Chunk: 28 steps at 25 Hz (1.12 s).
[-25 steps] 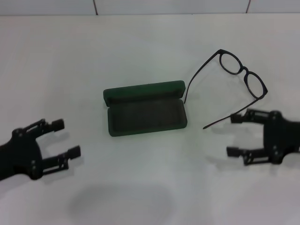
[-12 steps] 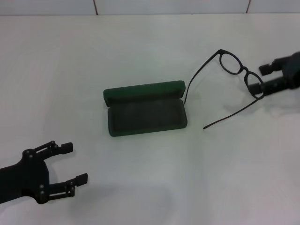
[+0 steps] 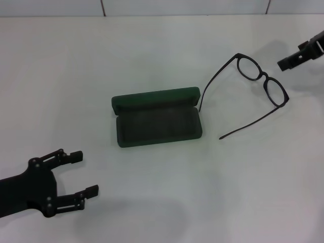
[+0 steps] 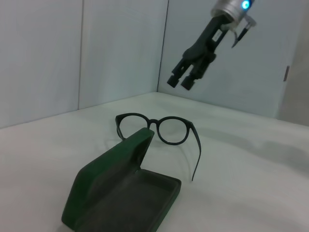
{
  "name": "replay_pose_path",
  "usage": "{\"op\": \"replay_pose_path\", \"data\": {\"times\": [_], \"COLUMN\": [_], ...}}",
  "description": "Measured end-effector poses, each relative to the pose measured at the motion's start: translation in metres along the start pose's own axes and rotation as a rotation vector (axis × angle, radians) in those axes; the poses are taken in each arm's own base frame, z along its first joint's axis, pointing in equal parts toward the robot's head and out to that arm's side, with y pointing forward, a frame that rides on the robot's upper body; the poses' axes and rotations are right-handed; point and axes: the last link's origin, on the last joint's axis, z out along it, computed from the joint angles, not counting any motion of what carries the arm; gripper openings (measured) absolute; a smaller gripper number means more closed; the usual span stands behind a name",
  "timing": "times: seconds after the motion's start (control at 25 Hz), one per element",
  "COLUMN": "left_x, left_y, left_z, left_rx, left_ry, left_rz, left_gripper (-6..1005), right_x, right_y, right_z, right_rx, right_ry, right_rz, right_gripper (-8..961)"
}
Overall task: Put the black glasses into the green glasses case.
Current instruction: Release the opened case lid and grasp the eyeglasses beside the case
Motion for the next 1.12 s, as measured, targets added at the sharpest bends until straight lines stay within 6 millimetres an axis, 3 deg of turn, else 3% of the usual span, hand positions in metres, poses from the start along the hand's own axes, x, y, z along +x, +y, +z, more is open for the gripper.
{"op": "replay_pose_path", "data": {"times": [0.2, 0.4, 0.52, 1.12], "left_x": [0.003, 0.004, 0.003, 0.002], "left_y": [-0.001, -0.001, -0.001, 0.001], "left_z": [0.008, 0.010, 0.010, 0.012], "left_rx": [-0.020, -0.024, -0.025, -0.031], "left_ry": [0.003, 0.006, 0.007, 0.002], "left_rz": [0.012, 0.011, 0.009, 0.007], "left_gripper": [863, 859, 857, 846], "right_x": [-0.003, -0.005, -0.004, -0.002], "right_y": [0.001, 0.018, 0.023, 0.017], "right_z": [0.026, 0.062, 0.073, 0.085], "right_rx": [0.064, 0.090, 0.113, 0.162], "right_ry": [0.027, 0.087, 0.102, 0.059], "right_rz": [0.043, 0.025, 0.012, 0.089], "right_gripper": [872, 872, 871, 869]}}
